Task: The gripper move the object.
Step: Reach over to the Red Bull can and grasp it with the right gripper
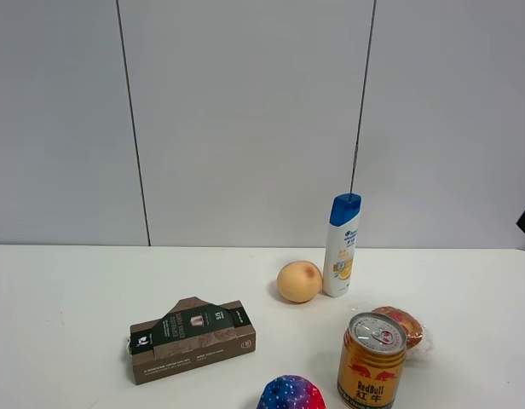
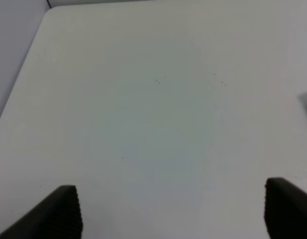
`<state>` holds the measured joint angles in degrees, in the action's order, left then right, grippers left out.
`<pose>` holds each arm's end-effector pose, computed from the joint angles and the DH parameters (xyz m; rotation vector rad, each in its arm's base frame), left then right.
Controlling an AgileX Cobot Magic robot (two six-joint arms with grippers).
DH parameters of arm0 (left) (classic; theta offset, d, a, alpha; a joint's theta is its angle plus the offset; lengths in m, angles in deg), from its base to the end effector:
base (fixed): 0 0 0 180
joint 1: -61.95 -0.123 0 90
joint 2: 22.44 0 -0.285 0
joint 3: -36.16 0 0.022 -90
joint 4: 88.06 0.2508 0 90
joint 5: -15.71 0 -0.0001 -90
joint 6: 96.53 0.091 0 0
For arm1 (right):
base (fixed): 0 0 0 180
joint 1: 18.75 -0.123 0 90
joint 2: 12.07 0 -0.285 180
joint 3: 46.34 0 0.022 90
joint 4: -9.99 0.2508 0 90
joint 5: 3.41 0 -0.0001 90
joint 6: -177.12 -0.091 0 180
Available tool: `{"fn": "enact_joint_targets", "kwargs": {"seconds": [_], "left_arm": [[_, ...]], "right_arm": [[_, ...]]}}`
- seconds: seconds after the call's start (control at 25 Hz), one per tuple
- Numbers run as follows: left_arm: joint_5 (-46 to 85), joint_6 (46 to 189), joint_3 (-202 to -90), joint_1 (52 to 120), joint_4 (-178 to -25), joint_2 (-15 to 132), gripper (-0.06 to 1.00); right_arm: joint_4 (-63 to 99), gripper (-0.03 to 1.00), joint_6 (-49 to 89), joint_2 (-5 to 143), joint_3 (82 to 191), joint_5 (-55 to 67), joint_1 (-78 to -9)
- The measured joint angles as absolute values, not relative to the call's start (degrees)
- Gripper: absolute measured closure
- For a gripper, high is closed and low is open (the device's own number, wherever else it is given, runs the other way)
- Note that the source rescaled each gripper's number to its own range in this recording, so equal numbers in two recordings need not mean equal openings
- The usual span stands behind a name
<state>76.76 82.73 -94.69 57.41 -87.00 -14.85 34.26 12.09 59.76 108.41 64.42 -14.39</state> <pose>-0.0045 0.0011 0.2741 -0.0955 2.0541 0.0633 0.1893 0.0203 0.3042 -0.1050 2.7701 0.5111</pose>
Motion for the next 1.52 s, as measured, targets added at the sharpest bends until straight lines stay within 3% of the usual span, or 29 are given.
{"fn": "enact_joint_targets", "kwargs": {"seconds": [0.48, 0.68, 0.92, 1.16, 1.36, 1.52], "left_arm": [[76.76, 82.73, -94.69, 57.41, -87.00, -14.85, -0.06], [76.76, 82.73, -94.69, 57.41, -87.00, -14.85, -0.06], [76.76, 82.73, -94.69, 57.41, -87.00, -14.85, -0.06], [76.76, 82.73, -94.69, 57.41, -87.00, -14.85, -0.06], [76.76, 82.73, -94.69, 57.41, -87.00, -14.85, -0.06], [76.76, 82.73, -94.69, 57.41, -87.00, -14.85, -0.06]], "right_arm": [[48.38, 0.46, 33.39, 59.90, 108.41, 58.57, -14.74], [49.37, 0.46, 37.64, 61.44, 108.41, 52.41, -22.34], [29.61, 0.46, 17.41, 65.06, 108.97, 44.38, -37.99], [16.23, 0.46, -2.52, 71.74, 117.17, 48.72, -51.12], [5.46, 0.46, -12.31, 80.48, 122.70, 59.59, -54.18], [1.11, 0.46, -12.10, 84.64, 124.12, 61.54, -54.18]]}}
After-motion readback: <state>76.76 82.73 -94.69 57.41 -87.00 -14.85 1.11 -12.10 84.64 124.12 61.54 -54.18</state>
